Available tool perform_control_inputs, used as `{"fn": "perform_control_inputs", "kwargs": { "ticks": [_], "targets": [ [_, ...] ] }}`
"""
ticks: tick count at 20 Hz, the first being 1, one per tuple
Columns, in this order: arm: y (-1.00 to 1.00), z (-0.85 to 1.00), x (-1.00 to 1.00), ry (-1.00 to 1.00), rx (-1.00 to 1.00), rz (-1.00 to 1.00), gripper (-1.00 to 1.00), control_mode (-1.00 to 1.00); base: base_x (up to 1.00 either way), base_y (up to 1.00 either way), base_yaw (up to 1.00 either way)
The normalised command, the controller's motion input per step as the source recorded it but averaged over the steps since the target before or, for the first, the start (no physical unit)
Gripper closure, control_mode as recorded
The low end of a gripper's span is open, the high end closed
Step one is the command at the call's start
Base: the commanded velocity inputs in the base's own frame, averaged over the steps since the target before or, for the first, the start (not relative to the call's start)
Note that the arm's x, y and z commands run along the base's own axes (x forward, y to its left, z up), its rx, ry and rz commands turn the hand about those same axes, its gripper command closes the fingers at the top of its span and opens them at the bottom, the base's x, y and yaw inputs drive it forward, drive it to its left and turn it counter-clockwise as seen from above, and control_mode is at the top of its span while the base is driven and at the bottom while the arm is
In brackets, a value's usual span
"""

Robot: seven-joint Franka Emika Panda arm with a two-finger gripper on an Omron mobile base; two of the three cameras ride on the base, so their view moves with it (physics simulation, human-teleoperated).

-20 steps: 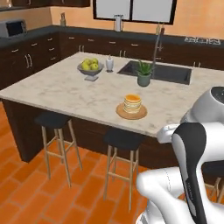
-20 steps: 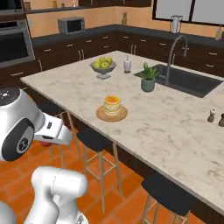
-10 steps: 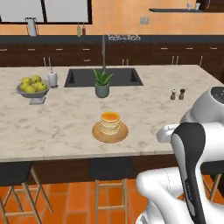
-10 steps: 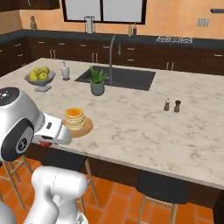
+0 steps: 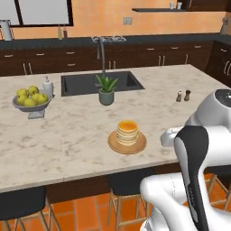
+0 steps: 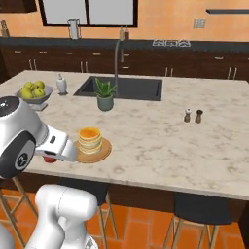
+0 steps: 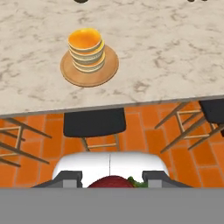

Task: Take the strawberry from the fridge and place it on top of the pancake, located on the dining counter.

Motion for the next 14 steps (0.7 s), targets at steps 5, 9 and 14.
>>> {"fn": "perform_control_inputs", "kwargs": {
  "ticks": [5,9,14],
  "targets": [
    [0.00,0.00,0.00,0.00,0.00,0.00,1.00,1.00,0.33,0.43,-0.02],
    [0.00,0.00,0.00,0.00,0.00,0.00,1.00,1.00,0.42,0.44,0.02],
    [0.00,0.00,0.00,0.00,0.00,0.00,1.00,1.00,0.32,-0.36,0.00]
  ]
}}
